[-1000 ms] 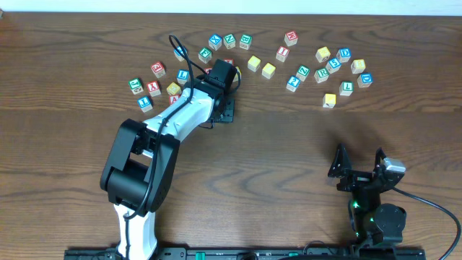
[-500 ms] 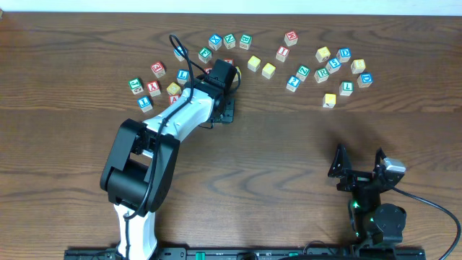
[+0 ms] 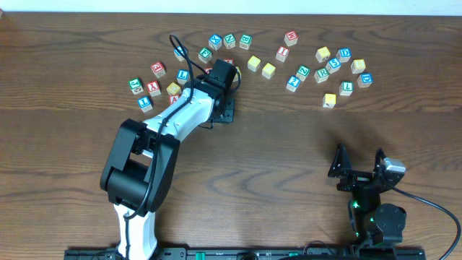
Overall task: Spell out CORL
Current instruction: 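Lower the C block onto the open table and open the left gripper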
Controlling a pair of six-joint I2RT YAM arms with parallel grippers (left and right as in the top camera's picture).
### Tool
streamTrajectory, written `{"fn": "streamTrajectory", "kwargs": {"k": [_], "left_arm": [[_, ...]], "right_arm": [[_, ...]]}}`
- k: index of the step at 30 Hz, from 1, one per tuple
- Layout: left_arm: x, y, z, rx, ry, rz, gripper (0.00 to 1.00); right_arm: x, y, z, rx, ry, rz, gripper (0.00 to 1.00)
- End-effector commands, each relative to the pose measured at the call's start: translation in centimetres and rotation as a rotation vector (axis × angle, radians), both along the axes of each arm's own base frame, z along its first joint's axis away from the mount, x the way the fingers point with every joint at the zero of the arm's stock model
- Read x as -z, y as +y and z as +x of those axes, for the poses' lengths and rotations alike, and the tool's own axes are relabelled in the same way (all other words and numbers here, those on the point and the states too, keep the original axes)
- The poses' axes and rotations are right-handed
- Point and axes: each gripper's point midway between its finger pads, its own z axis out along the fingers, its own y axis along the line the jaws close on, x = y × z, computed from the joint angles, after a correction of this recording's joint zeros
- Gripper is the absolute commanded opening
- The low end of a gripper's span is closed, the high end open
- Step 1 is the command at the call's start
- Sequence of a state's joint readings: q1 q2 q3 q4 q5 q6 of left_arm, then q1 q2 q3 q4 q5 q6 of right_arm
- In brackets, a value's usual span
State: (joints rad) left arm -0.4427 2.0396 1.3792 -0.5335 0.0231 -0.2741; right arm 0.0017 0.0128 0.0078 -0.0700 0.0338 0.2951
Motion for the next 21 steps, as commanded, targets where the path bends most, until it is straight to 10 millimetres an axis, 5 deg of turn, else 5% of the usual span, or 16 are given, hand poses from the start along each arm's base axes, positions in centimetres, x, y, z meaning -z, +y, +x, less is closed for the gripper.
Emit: {"fn": "streamTrajectory", "kwargs": {"k": [1, 21], "left_arm": [[0.88, 0.36, -0.46, -0.029, 0.023, 0.012, 0.31], [0.85, 0.35, -0.43, -0.038, 0.022, 0.009, 0.39]], "right_arm": [[0.02, -0.31, -0.03, 0.013, -0.001, -0.012, 0.99], [0.02, -0.31, -0.03, 0.013, -0.001, -0.012, 0.99]]}}
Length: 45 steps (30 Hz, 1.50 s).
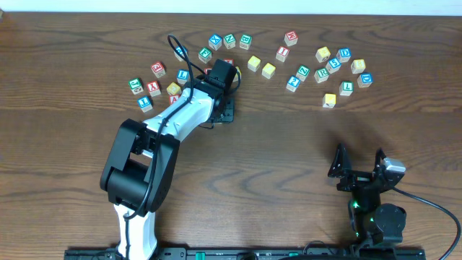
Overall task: Spell out CORL
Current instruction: 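Lower the C block onto the open table and open the left gripper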
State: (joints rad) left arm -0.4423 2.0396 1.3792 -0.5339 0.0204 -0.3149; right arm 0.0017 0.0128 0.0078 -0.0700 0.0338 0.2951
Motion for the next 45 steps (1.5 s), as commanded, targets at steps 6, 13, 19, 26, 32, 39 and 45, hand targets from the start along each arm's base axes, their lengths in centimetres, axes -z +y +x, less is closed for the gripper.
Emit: {"fn": "streamTrajectory", "kwargs": {"k": [6, 13, 19, 26, 32, 39, 45], "left_arm": [[0.8, 0.3, -0.4, 0.005, 0.018, 0.021, 0.40], [0.7, 0.7, 0.2, -0.009, -0.006, 0.032, 0.39], [0.5, 0.6, 1.0, -0.017, -0.035, 0.019, 0.39], [0.5, 0.6, 0.9, -0.017, -0.034, 0.020, 0.34], [0.4, 1.1, 1.1, -0.052, -0.045, 0.038, 0.34], [0.4, 1.4, 1.3, -0.075, -0.052, 0.049, 0.33], [0.4, 1.5, 1.3, -0.090, -0.053, 0.046, 0.34]], "right_arm": [[0.0, -0.3, 0.0, 0.013, -0.001, -0.012, 0.99], [0.0, -0.3, 0.0, 0.013, -0.001, -0.012, 0.99], [0.0, -0.3, 0.0, 0.013, -0.001, -0.012, 0.99], [0.0, -0.3, 0.0, 0.013, -0.001, -0.012, 0.99], [0.0, -0.3, 0.0, 0.013, -0.001, -0.012, 0.99], [0.0, -0.3, 0.0, 0.013, -0.002, -0.012, 0.99], [0.0, -0.3, 0.0, 0.013, -0.001, -0.013, 0.99]]}}
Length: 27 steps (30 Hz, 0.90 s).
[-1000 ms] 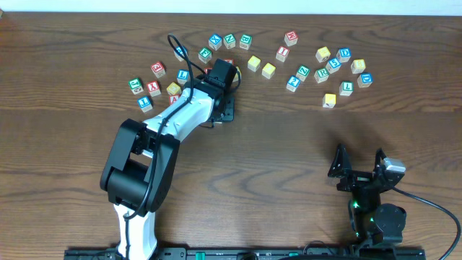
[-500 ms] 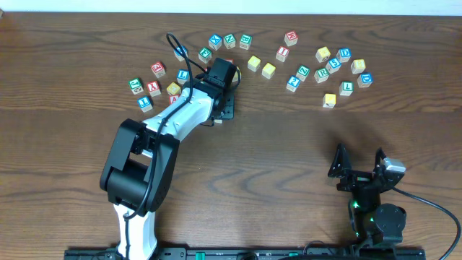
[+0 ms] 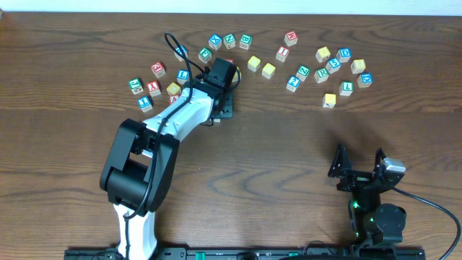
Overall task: Spell out CORL
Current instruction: 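Lower the C block onto the open table and open the left gripper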
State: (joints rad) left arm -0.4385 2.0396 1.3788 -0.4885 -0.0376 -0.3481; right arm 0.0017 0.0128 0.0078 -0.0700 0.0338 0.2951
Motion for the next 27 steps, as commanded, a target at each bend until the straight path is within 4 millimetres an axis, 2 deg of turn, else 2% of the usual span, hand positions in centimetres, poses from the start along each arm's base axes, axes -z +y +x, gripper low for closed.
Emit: {"fn": "streamTrajectory", "kwargs": {"k": [1, 21, 24, 27], "left_arm": [[0.79, 0.83, -0.11, -0.038, 0.009, 0.024, 0.34], [0.80, 0.83, -0.12, -0.121, 0.013, -0.005, 0.35], [0.80, 0.83, -0.12, -0.121, 0.013, -0.005, 0.43], [0.79, 0.83, -0.12, -0.121, 0.013, -0.006, 0.44]], "right_arm": [[0.02, -0.31, -0.03, 0.013, -0.001, -0.012, 0.99], [0.02, -0.31, -0.03, 0.013, -0.001, -0.012, 0.99], [0.02, -0.32, -0.03, 0.014, -0.001, -0.012, 0.99], [0.02, -0.31, -0.03, 0.013, -0.001, -0.012, 0.99]]}}
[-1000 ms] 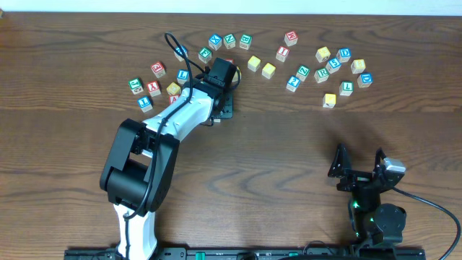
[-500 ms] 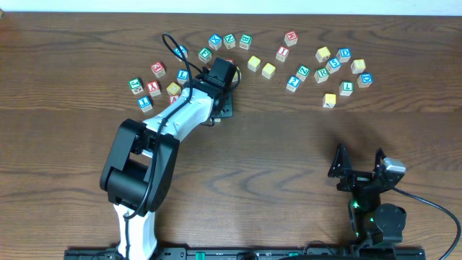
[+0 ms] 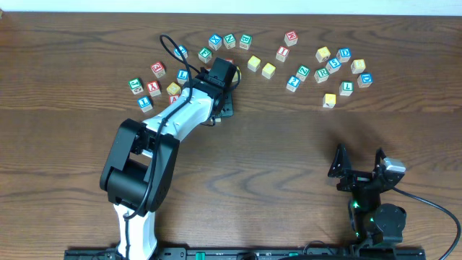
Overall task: Spell out CORL
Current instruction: 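Lower the C block onto the open table and open the left gripper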
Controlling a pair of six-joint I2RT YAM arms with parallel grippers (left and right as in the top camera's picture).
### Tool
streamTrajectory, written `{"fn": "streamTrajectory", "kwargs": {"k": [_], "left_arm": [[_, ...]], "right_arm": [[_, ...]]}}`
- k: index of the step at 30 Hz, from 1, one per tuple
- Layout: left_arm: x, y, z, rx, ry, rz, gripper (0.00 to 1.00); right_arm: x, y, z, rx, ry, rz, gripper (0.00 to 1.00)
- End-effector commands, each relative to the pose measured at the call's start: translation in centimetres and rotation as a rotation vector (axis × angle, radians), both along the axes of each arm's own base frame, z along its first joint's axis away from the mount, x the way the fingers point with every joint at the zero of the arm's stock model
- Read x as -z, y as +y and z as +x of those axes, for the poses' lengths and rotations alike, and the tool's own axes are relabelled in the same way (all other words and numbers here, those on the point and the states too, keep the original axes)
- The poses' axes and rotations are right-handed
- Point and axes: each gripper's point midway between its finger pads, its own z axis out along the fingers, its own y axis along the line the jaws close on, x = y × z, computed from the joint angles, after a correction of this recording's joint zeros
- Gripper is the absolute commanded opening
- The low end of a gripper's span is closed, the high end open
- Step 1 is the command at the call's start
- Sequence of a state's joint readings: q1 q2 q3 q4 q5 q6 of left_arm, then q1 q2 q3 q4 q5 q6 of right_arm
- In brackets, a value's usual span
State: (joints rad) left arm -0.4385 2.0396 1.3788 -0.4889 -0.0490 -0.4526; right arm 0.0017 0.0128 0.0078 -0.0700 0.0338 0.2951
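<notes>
Several coloured letter blocks lie scattered along the back of the table, from a green one (image 3: 135,85) on the left to a blue one (image 3: 365,79) on the right. My left gripper (image 3: 221,74) is down among the left group, its fingers hidden under the black wrist. A red block (image 3: 229,63) peeks out just behind it, and a yellow block (image 3: 174,89) lies beside the arm. My right gripper (image 3: 359,162) stands open near the front right, holding nothing. The letters are too small to read.
The white left arm (image 3: 180,119) reaches diagonally from its base at the front left, with a black cable (image 3: 167,42) looping over the blocks. Two yellow blocks (image 3: 260,66) lie just right of the left wrist. The table's far edge (image 3: 231,14) runs behind the blocks.
Almost nothing has changed. The cable loop over the left wrist has shifted slightly to the left. No block has visibly moved, and the right arm is still.
My left gripper was down among the left group of blocks by the red one at the oldest moment and stayed there. It later sat a little farther back and left. The blocks around it and the right arm have kept their places.
</notes>
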Motion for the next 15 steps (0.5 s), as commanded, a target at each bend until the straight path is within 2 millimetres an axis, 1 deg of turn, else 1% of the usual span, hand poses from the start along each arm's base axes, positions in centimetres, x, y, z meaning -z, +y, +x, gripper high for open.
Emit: {"fn": "streamTrajectory", "kwargs": {"k": [1, 5, 7, 9, 11, 12, 15], "left_arm": [[0.8, 0.6, -0.2, -0.019, 0.013, 0.019, 0.44], [0.7, 0.6, -0.1, 0.007, 0.006, 0.026, 0.44], [0.4, 0.6, 0.2, 0.027, -0.003, 0.031, 0.44], [-0.4, 0.7, 0.6, 0.040, -0.019, 0.031, 0.44], [-1.7, 1.0, 1.1, 0.033, -0.044, 0.021, 0.44], [-2.6, 1.2, 1.3, 0.026, -0.063, 0.013, 0.44], [-6.2, 1.7, 1.7, 0.039, -0.129, -0.011, 0.44]], "right_arm": [[0.0, -0.3, 0.0, 0.013, -0.001, -0.012, 0.99], [0.0, -0.3, 0.0, 0.013, -0.001, -0.012, 0.99], [0.0, -0.3, 0.0, 0.013, -0.001, -0.012, 0.99], [0.0, -0.3, 0.0, 0.013, -0.001, -0.012, 0.99], [0.0, -0.3, 0.0, 0.013, -0.001, -0.012, 0.99], [0.0, -0.3, 0.0, 0.013, -0.001, -0.012, 0.99], [0.0, -0.3, 0.0, 0.013, -0.001, -0.012, 0.99]]}}
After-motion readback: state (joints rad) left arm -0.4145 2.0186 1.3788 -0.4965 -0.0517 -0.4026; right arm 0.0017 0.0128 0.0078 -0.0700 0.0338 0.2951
